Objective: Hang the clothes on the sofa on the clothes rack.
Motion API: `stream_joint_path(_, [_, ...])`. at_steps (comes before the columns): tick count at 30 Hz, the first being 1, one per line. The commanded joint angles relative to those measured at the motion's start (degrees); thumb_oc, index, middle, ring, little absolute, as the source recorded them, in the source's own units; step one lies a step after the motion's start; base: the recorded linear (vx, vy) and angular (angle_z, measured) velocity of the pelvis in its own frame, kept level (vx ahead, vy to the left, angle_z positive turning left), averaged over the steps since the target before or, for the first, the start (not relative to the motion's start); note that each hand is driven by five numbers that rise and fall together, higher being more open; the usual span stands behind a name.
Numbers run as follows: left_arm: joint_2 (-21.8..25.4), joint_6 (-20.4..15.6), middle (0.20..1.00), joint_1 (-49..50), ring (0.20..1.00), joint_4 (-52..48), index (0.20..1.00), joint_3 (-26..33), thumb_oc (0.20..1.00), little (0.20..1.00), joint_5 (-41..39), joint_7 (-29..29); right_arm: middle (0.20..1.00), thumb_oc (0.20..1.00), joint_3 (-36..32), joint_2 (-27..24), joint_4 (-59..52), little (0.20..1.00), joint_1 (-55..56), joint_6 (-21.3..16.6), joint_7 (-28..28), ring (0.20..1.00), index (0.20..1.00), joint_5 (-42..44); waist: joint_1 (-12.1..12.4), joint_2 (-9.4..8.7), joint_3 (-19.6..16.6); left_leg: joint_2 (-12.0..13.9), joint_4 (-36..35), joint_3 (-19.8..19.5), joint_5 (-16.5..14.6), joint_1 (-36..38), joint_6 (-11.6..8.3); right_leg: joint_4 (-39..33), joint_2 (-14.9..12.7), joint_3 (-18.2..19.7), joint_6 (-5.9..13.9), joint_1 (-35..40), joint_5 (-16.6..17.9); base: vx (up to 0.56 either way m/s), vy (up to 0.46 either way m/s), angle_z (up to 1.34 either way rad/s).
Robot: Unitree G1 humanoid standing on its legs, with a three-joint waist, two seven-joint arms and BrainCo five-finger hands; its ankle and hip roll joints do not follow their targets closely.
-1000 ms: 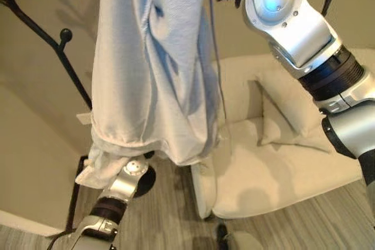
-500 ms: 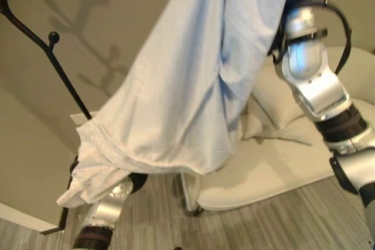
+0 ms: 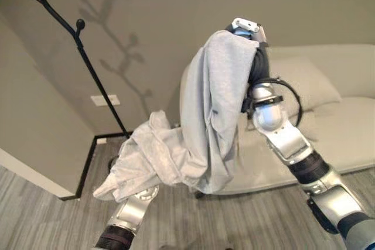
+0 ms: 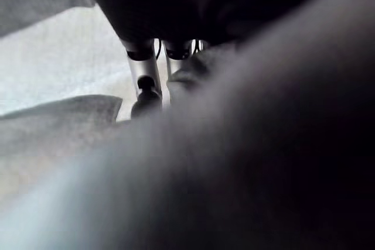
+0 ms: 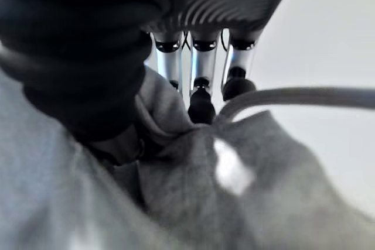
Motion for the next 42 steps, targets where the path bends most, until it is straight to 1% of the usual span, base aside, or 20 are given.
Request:
stream_joint_path(1, [0.8,-3.8,0.2,-0.4,0.2,-3.0,0.2,0.1,0.2,0.2,-2.0,2.6,0.2,0.2,-0.3,-1.3,-0.7,0.2,-5.4,-1.3,-2.6,0.2,0.2,-3.2,-1.1,1.32,-2.4,0.9,-5.5,0.1,7.8,-1.6,-1.64,-14.1,-2.5,1.1,6.22,9.9,2.6,0.05,0.346,0.17])
stream_joint_path(4, [-0.8,-4.1,0.2,-0.6,0.2,-2.2,0.2,-1.4,0.2,0.2,-3.5,2.9,0.2,0.2,-0.8,-1.8,-0.6,0.2,-3.0,-0.9,-4.5,0.2,0.2,-4.9,-1.4,2.86,-2.1,4.0,-8.4,-0.1,12.2,-1.9,-4.63,-15.3,-4.4,0.6,7.73,10.6,3.1,0.08,0.442,0.27])
stream_joint_path(6, [-1.1,-4.4,0.2,-0.7,0.2,-1.9,0.2,-2.4,0.2,0.2,-3.6,4.1,0.2,0.2,-1.5,-1.8,-1.4,0.2,-1.0,-1.2,-5.4,0.2,0.2,-5.1,-1.0,3.36,-1.7,4.3,-7.9,-3.2,11.9,-3.0,-5.67,-16.6,-6.0,1.0,8.97,11.2,4.2,0.1,0.519,0.26])
stream_joint_path(7, [-1.4,-4.8,0.2,-0.7,0.2,-1.8,0.2,-3.4,0.2,0.2,-3.2,4.3,0.2,0.2,-2.0,-1.7,-2.2,0.2,1.0,-1.5,-5.9,0.2,0.2,-6.1,-0.4,4.14,-1.6,2.7,-5.7,-7.5,5.9,-3.3,-5.65,-18.1,-7.9,1.9,10.41,11.1,6.5,0.06,0.303,0.09])
stream_joint_path(8, [-1.4,-4.8,0.2,-0.7,0.2,-1.7,0.2,-3.4,0.2,0.2,-3.2,4.4,0.2,0.2,-2.0,-1.7,-2.2,0.2,1.1,-1.5,-5.9,0.2,0.2,-6.1,-0.5,4.11,-1.6,2.6,-5.2,-7.7,5.6,-3.6,-5.62,-18.3,-7.9,1.8,10.46,11.3,6.5,0.07,0.506,-0.11])
stream_joint_path(9, [-1.3,-4.7,0.2,-1.2,0.2,-1.7,0.2,-4.3,0.2,0.2,-2.2,4.5,0.2,0.2,-2.9,-1.5,-2.9,0.2,2.1,-1.6,-6.0,0.2,0.2,-6.9,-0.5,4.22,-1.6,1.7,-3.7,-8.5,1.8,-4.2,-5.83,-19.2,-9.5,1.9,11.16,11.5,7.6,0.07,0.54,-0.17])
stream_joint_path(10, [-1.0,-4.6,0.2,-1.6,0.2,-2.0,0.2,-5.5,0.2,0.2,-1.8,3.4,0.2,0.2,-4.7,-2.3,-5.5,0.2,5.8,-1.0,-6.1,0.2,0.2,-7.9,-1.1,4.01,-1.1,-1.5,0.0,-6.5,-6.6,-5.9,-4.94,-19.8,-13.6,1.0,12.83,12.2,10.1,0.09,0.757,0.11])
stream_joint_path(11, [-0.4,-4.5,0.2,-2.2,0.2,-1.8,0.2,-6.4,0.2,0.2,-0.5,3.4,0.2,0.2,-5.8,-2.3,-6.7,0.2,8.0,-1.1,-6.4,0.2,0.2,-8.8,-0.8,3.42,-0.7,-3.6,2.7,-5.9,-9.1,-6.9,-4.18,-19.8,-15.8,0.7,13.43,12.1,12.5,0.07,0.744,0.45])
stream_joint_path(13, [0.7,-4.5,0.2,-3.0,0.2,-1.2,0.2,-6.9,0.2,0.2,0.8,3.8,0.2,0.2,-6.9,-2.6,-7.3,0.2,9.7,-0.7,-6.5,0.2,0.2,-9.2,-0.6,2.5,-0.7,-6.1,4.5,-5.4,-11.5,-8.0,-2.99,-19.7,-18.2,0.6,14.21,11.4,15.6,0.02,0.452,0.41])
stream_joint_path(15, [5.1,-4.4,0.2,-4.1,0.2,-3.0,0.2,-6.1,0.2,0.2,4.3,4.6,0.2,0.2,-9.9,-2.9,-8.8,0.2,12.2,-0.2,-8.0,0.2,0.2,-11.3,-0.6,2.18,1.0,-10.4,4.8,-3.9,-12.9,-9.3,0.26,-15.8,-22.5,-1.2,14.09,6.6,24.6,-0.07,0.705,0.13])
stream_joint_path(16, [5.7,-4.4,0.2,-4.0,0.2,-3.2,0.2,-5.3,0.2,0.2,4.2,5.3,0.2,0.2,-10.2,-2.6,-8.7,0.2,12.3,0.0,-8.4,0.2,0.2,-11.5,-0.4,2.26,1.2,-11.0,4.6,-2.7,-12.8,-9.2,1.0,-15.6,-22.9,-3.0,13.99,5.7,24.9,-0.07,0.621,0.23])
stream_joint_path(18, [6.4,-4.4,0.2,-3.1,0.2,-3.8,0.2,-4.3,0.2,0.2,5.2,5.3,0.2,0.2,-10.5,-2.4,-8.5,0.2,13.2,0.0,-8.2,0.2,0.2,-11.7,-0.8,2.78,1.3,-11.6,2.8,-1.2,-12.5,-7.7,2.25,-14.7,-20.3,-4.3,13.09,5.3,21.8,-0.02,0.435,-0.1])
stream_joint_path(23, [6.8,-3.8,0.2,-0.4,0.2,-3.8,0.2,-1.9,0.2,0.2,5.8,3.4,0.2,0.2,-12.5,-4.3,-8.3,0.2,18.8,-1.0,-7.1,0.2,0.2,-11.6,-1.2,2.29,0.1,-15.5,-4.2,0.9,-10.2,-4.2,4.45,-11.8,-6.9,-1.3,9.76,4.7,8.5,0.05,0.322,-0.35])
stream_joint_path(25, [6.3,-3.7,0.2,-0.1,0.2,-3.6,0.2,-1.8,0.2,0.2,5.4,3.1,0.2,0.2,-12.9,-4.6,-8.6,0.2,20.0,-1.1,-7.1,0.2,0.2,-11.6,-1.2,1.93,-0.1,-16.3,-5.5,1.0,-9.5,-3.4,4.54,-11.5,-4.9,-0.6,9.47,4.3,7.6,0.05,0.167,-0.19])
stream_joint_path(26, [5.1,-3.4,0.2,0.3,0.2,-2.6,0.2,-2.1,0.2,0.2,5.0,2.1,0.2,0.2,-13.9,-5.4,-9.1,0.2,22.3,-1.5,-7.2,0.2,0.2,-11.3,-2.0,1.14,0.0,-17.8,-7.2,1.2,-9.1,-1.7,4.79,-11.7,-0.6,1.1,8.53,3.8,6.5,0.05,0.125,-0.04])
stream_joint_path(27, [5.1,-3.4,0.2,0.3,0.2,-2.6,0.2,-2.1,0.2,0.2,5.0,2.1,0.2,0.2,-13.9,-5.4,-9.1,0.2,22.3,-1.5,-7.2,0.2,0.2,-11.3,-2.0,1.16,0.0,-17.8,-7.3,1.2,-9.1,-1.6,4.78,-11.6,-0.6,1.2,8.52,3.8,6.5,0.11,0.217,0.2])
stream_joint_path(28, [3.8,-3.2,0.2,0.0,0.2,-1.6,0.2,-3.0,0.2,0.2,4.5,0.8,0.2,0.2,-14.7,-5.9,-9.9,0.2,24.3,-2.0,-7.2,0.2,0.2,-11.1,-3.2,0.42,0.6,-19.2,-8.3,0.5,-8.8,-0.6,5.16,-11.7,3.2,4.5,8.03,2.2,6.2,0.07,0.125,0.25])
stream_joint_path(29, [3.0,-3.4,0.2,-0.3,0.2,-1.0,0.2,-3.7,0.2,0.2,4.0,0.4,0.2,0.2,-15.0,-6.2,-10.2,0.2,24.9,-2.1,-7.2,0.2,0.2,-11.1,-3.6,0.2,0.9,-19.8,-8.6,0.0,-8.8,-0.3,5.33,-11.7,4.4,5.9,7.95,1.8,6.4,0.07,0.126,0.29])
stream_joint_path(33, [1.0,-3.9,0.2,-1.9,0.2,-0.7,0.2,-6.5,0.2,0.2,3.1,-1.6,0.2,0.2,-15.6,-6.9,-11.4,0.2,26.8,-2.4,-7.3,0.2,0.2,-10.8,-4.7,-0.39,2.3,-21.6,-9.0,-1.8,-9.1,0.6,6.06,-11.5,6.6,8.2,7.35,0.7,7.3,0.06,0.038,0.39])
stream_joint_path(42, [0.2,-4.4,0.2,-2.6,0.2,-2.0,0.2,-7.6,0.2,0.2,1.9,-1.7,0.2,0.2,-14.1,-7.1,-13.6,0.2,27.7,-3.1,-6.3,0.2,0.2,-11.6,-5.6,-1.06,2.5,-22.3,-0.5,-2.0,-14.9,-0.3,6.17,-10.1,5.9,8.3,5.65,1.7,5.5,0.13,-0.042,0.21])
